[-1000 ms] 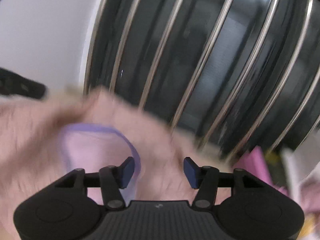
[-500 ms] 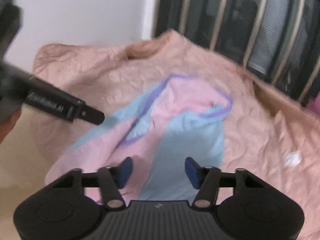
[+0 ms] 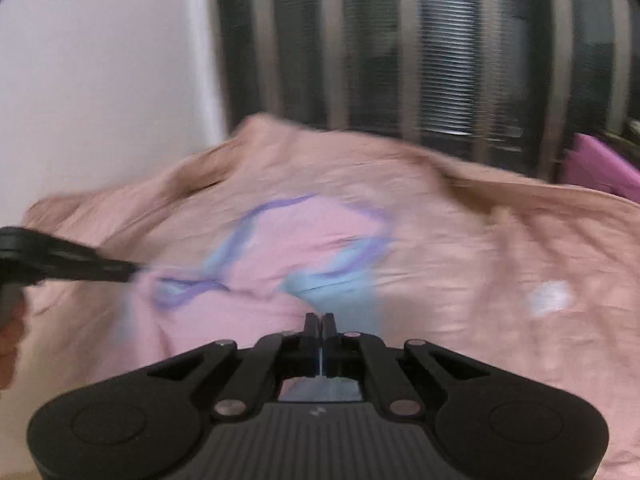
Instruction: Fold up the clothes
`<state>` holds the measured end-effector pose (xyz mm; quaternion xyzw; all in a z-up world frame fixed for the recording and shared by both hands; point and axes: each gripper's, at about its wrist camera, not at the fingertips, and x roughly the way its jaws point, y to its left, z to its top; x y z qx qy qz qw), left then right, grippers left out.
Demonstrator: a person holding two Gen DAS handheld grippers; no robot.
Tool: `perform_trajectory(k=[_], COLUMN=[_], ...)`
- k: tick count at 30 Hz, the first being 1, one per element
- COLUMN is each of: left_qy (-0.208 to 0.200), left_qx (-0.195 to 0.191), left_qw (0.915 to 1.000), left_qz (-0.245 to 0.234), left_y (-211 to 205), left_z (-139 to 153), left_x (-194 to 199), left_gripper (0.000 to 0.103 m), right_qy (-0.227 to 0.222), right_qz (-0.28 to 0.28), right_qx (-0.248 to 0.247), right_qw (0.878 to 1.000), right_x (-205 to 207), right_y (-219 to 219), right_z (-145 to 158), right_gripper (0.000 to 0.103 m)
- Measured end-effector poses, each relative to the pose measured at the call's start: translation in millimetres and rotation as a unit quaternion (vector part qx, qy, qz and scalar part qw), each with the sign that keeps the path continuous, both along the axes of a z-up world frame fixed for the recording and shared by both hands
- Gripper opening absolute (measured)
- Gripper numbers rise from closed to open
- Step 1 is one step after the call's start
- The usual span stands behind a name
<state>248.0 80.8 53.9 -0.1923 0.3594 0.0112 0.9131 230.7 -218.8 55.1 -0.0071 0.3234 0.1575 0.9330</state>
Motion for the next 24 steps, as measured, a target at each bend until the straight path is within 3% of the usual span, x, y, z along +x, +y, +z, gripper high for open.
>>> perform_trajectory(k=[3, 5, 7, 8, 9, 12, 14, 16, 19, 21, 22, 23, 24], left_qy=[0.015, 0.012, 0.001, -0.002, -0.006, 0.000, 0.017, 0.033, 0.049, 0.044, 0.039, 0.033, 0.028], left_qx=[-0.001, 0.009, 0.014, 0.013, 0.013, 0.008, 0.012, 0.015, 0.000, 0.000, 0.000, -0.001, -0.001], left_qw=[0.9996, 0.9998, 0.9981, 0.9966, 0.9945, 0.9886, 0.9865, 0.9841, 0.9869, 0.9895, 0.9899, 0.9902, 0.9904], left_qz=[0.024, -0.014, -0.060, -0.082, -0.104, -0.151, -0.162, -0.174, -0.154, -0.138, -0.137, -0.136, -0.135], left_y=[7.7, 3.2, -9.1, -17.0, -24.9, -48.5, -65.5, -82.6, -92.5, -96.3, -96.0, -95.6, -95.2], left_z=[-0.7, 2.2, 7.1, 7.8, 8.5, 4.7, -3.2, -11.2, -23.9, -27.9, -26.9, -25.8, -24.6], left_x=[-7.0, -26.0, -54.3, -69.0, -83.7, -113.1, -115.7, -118.1, -109.6, -103.8, -103.3, -102.8, -102.4], left_gripper=[0.020, 0.020, 0.026, 0.032, 0.033, 0.033, 0.033, 0.033, 0.032, 0.006, 0.003, 0.002, 0.000], right_qy=[0.024, 0.025, -0.005, -0.013, -0.013, 0.011, 0.038, 0.044, 0.056, 0.061, 0.062, 0.064, 0.066], right_qz=[-0.064, -0.085, -0.039, -0.016, 0.003, 0.085, 0.119, 0.124, 0.092, 0.089, 0.091, 0.097, 0.106], right_qx=[-0.003, -0.036, -0.047, -0.039, -0.021, 0.044, 0.061, 0.059, 0.087, 0.116, 0.122, 0.123, 0.123], right_qw=[0.998, 0.995, 0.998, 0.999, 1.000, 0.995, 0.990, 0.990, 0.990, 0.987, 0.986, 0.986, 0.984], right_x=[10.7, -3.2, -38.9, -56.9, -73.8, -111.5, -127.5, -139.1, -150.4, -156.0, -158.4, -159.5, -159.9], right_y=[-37.9, -42.9, -34.9, -30.0, -24.5, 1.9, 20.0, 32.3, 30.1, 27.2, 29.0, 32.3, 35.7], right_z=[-3.0, -2.4, 3.3, 4.9, 5.4, -3.0, -17.3, -29.8, -39.8, -42.0, -44.0, -47.2, -50.3], right_gripper=[0.005, 0.009, 0.033, 0.057, 0.061, 0.059, 0.059, 0.059, 0.058, 0.058, 0.055, 0.038, 0.012])
